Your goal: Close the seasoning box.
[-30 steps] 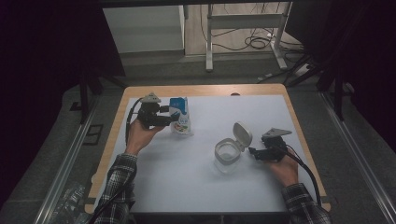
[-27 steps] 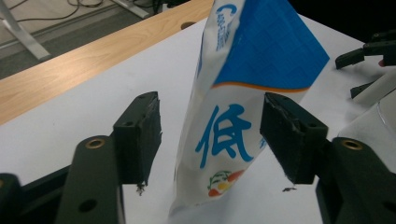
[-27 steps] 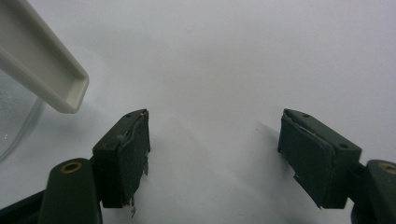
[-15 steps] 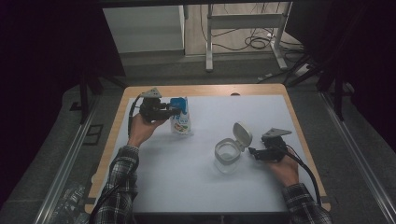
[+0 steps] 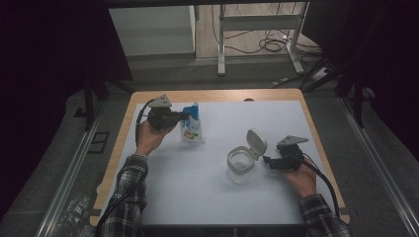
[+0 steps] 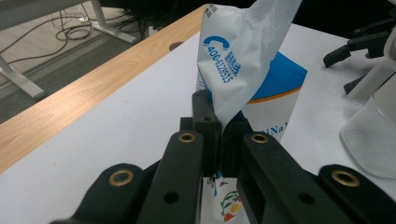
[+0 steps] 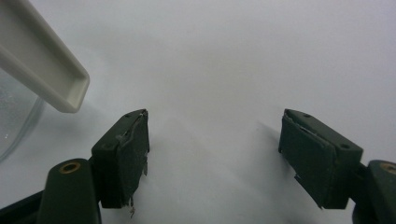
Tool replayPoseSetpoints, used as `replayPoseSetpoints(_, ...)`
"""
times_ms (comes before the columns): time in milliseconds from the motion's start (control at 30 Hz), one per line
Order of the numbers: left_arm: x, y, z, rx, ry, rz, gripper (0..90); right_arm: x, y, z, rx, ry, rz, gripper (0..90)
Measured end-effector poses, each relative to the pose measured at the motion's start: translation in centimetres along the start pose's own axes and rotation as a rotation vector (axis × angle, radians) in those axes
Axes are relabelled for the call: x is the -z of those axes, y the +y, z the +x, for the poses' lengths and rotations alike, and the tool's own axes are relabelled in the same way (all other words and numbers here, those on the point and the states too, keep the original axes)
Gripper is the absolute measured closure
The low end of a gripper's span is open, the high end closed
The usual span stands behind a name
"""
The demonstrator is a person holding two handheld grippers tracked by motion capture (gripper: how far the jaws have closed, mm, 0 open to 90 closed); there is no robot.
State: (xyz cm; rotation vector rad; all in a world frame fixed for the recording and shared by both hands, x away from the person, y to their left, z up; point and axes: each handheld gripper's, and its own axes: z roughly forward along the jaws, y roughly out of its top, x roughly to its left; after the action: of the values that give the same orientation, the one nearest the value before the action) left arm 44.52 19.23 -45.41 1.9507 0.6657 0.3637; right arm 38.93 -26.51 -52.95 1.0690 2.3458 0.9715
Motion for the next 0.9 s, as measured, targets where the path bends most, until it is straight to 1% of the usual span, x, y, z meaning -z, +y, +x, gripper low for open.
replayPoseSetpoints(133, 0.3, -0.2, -0.1, 0.008, -0.012, -0.012, 89.8, 0.0, 0.0, 0.0, 0.000, 0.000, 0.000, 24.5)
replayPoseSetpoints(333, 0.5, -0.1, -0.7, 0.008, -0.004, -0.016, 90.0, 0.0, 0.0, 0.0, 0.000, -0.001, 0.000, 24.1)
replayPoseSetpoints(367, 0.5, -0.1, -0.7, 0.007, -0.006, -0.016, 90.0, 0.0, 0.0, 0.0, -0.001, -0.005, -0.001, 22.9)
replayPoseSetpoints(400, 0.5, 0.0, -0.8, 0.007, -0.006, -0.016, 90.0, -0.1, 0.0, 0.1, -0.002, -0.019, 0.002, 17.9)
replayPoseSetpoints(433, 0.5, 0.0, -0.9, 0.007, -0.007, -0.017, 90.0, -0.2, 0.1, 0.0, -0.017, -0.041, 0.012, 12.7)
replayPoseSetpoints(467, 0.5, 0.0, -1.0, 0.009, -0.008, -0.017, 90.0, -0.3, 0.1, -0.2, -0.031, -0.042, 0.021, 12.0)
replayPoseSetpoints(500, 0.5, 0.1, -1.1, 0.009, -0.008, -0.016, 90.0, -0.3, 0.1, -0.2, -0.041, -0.039, 0.019, 12.0)
replayPoseSetpoints(533, 0.6, 0.1, -1.2, 0.007, -0.010, -0.015, 90.0, -0.3, 0.1, -0.1, -0.033, -0.042, 0.021, 12.0)
replayPoseSetpoints(633, 0.6, 0.4, -1.6, 0.000, -0.012, -0.011, 90.0, -0.3, 0.1, -0.1, -0.031, -0.042, 0.022, 11.9)
replayPoseSetpoints(833, 0.9, 1.1, -2.6, -0.023, 0.002, 0.005, 90.0, -0.3, 0.1, -0.2, -0.029, -0.042, 0.022, 12.0)
replayPoseSetpoints(900, 1.2, 1.2, -2.8, -0.018, 0.001, 0.003, 90.0, -0.3, 0.1, -0.2, -0.029, -0.041, 0.021, 12.2)
